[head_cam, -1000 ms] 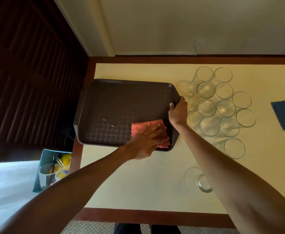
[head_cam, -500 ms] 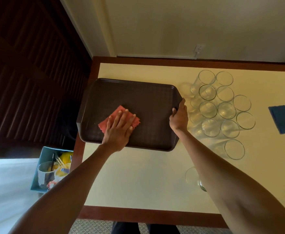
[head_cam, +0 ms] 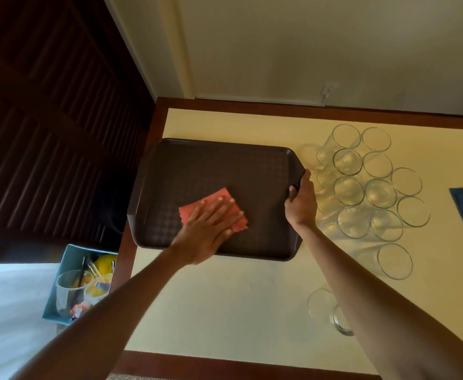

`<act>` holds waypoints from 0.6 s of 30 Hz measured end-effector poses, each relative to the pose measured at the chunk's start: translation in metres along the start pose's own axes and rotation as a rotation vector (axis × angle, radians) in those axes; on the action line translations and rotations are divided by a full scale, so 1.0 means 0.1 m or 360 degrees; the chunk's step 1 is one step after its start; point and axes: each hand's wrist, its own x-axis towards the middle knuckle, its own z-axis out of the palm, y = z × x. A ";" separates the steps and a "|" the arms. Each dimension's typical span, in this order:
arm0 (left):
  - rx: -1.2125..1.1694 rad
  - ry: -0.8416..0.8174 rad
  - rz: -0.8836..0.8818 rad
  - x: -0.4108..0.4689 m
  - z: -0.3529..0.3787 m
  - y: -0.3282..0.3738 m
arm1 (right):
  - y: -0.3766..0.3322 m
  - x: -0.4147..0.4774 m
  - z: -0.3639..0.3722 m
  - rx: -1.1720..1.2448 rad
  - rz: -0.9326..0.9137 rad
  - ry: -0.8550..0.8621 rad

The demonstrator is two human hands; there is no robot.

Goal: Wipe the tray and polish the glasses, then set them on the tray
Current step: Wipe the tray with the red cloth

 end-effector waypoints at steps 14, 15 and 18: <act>-0.0017 0.0060 -0.0148 0.55 -0.04 0.35 | -0.09 -0.03 0.02 -0.0146 0.0057 0.0053; 0.0012 0.0055 -0.0046 0.39 0.00 0.25 | -0.09 -0.04 0.01 -0.0147 0.0067 0.0054; 0.0053 0.0066 0.0037 0.03 0.02 -0.19 | -0.08 -0.04 0.01 -0.0077 0.0070 0.0024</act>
